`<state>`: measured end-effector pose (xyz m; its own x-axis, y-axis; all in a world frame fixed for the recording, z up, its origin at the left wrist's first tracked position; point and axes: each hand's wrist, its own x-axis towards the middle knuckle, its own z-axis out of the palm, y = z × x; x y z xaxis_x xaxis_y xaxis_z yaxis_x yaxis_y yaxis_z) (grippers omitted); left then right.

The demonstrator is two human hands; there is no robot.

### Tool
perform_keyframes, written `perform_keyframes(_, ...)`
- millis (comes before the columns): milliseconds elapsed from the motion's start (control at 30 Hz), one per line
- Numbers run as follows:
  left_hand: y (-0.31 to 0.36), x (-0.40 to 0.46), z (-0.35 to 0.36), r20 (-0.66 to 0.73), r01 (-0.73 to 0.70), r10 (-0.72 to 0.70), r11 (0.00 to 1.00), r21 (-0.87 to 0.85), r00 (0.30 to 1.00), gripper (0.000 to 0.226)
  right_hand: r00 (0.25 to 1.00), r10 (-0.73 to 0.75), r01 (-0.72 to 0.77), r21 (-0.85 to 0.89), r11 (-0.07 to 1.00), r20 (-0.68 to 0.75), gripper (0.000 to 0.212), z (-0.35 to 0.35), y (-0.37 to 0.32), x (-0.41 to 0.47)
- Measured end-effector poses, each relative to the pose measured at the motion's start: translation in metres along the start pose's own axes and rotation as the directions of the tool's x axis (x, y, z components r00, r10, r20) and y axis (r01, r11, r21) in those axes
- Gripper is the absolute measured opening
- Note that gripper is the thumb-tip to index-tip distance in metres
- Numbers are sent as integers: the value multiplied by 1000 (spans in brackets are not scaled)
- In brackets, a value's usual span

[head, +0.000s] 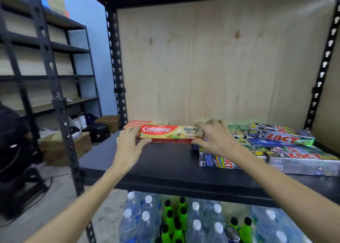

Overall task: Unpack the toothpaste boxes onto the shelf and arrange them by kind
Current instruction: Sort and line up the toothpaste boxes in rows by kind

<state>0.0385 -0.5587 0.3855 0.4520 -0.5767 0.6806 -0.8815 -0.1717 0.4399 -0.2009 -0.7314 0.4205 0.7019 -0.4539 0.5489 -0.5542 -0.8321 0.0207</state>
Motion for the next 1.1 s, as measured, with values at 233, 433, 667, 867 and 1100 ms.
perform_keyframes(233,-46,-39,-32,141,135,-139,990,39,980,33,989,-97,99,-20,995,109,60,10,-50,-8)
perform_keyframes(433,-58,-45,-45,288,209,-204,978,15,935,33,979,-91,106,-74,992,181,61,33,-79,-9)
perform_keyframes(667,-58,-29,-46,312,232,-220,973,-2,924,63,974,-7,-37,192,981,228,66,57,-87,-4)
perform_keyframes(867,-90,-1,-39,309,298,-270,954,-43,912,72,972,57,-160,465,871,228,72,73,-91,20)
perform_keyframes(1100,-113,31,-18,288,336,-301,939,-77,909,68,962,131,-252,593,765,240,71,108,-96,56)
